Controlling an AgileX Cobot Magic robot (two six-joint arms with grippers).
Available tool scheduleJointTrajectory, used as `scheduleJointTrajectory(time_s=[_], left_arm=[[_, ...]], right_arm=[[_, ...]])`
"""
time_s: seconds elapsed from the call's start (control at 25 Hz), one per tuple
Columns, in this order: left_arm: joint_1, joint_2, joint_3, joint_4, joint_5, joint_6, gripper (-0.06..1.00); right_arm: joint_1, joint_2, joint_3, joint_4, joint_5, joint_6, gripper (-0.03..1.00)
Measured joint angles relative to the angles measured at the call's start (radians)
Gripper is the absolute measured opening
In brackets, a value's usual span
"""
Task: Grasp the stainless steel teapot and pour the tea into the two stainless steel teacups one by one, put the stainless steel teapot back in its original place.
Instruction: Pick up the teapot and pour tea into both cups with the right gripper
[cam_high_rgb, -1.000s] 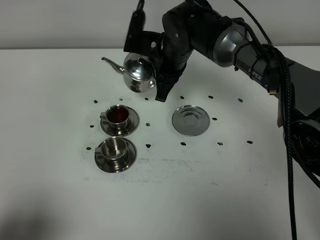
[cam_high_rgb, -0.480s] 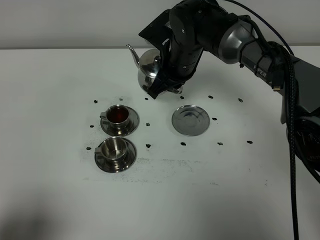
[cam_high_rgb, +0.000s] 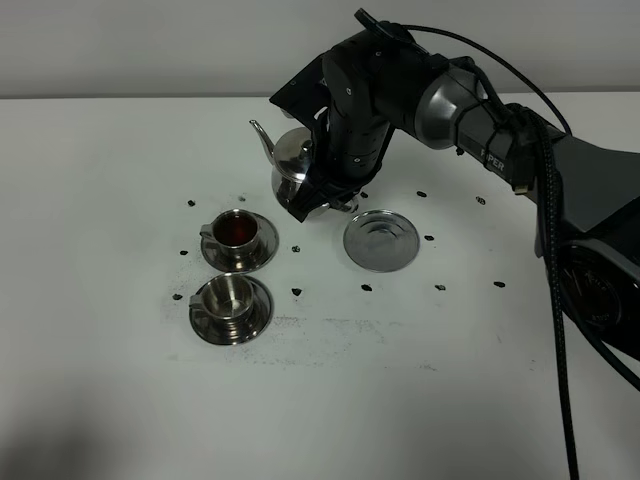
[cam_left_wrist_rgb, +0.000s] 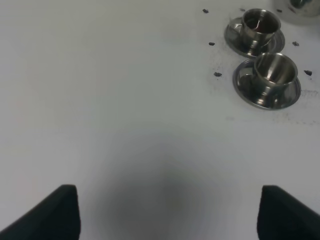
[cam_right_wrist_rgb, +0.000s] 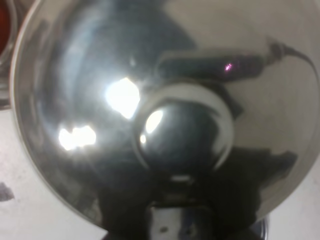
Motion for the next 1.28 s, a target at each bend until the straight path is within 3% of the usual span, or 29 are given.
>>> scheduleJointTrajectory(time_s=[0.56, 0.96, 1.28], left_arm=[[0.0, 0.0, 0.0, 0.0, 0.0, 0.0, 0.69], [0.0, 0.0, 0.0, 0.0, 0.0, -0.001, 0.69], [0.0, 0.0, 0.0, 0.0, 0.0, -0.001, 0.69]], right_arm=[[0.0, 0.045, 0.0, 0.006, -0.001, 0.0, 0.17], [0.015, -0.11, 0.007, -0.006, 0.07, -0.035, 0.17], [0.031, -0.338, 0.363, 0.036, -0.059, -0.099, 0.17]])
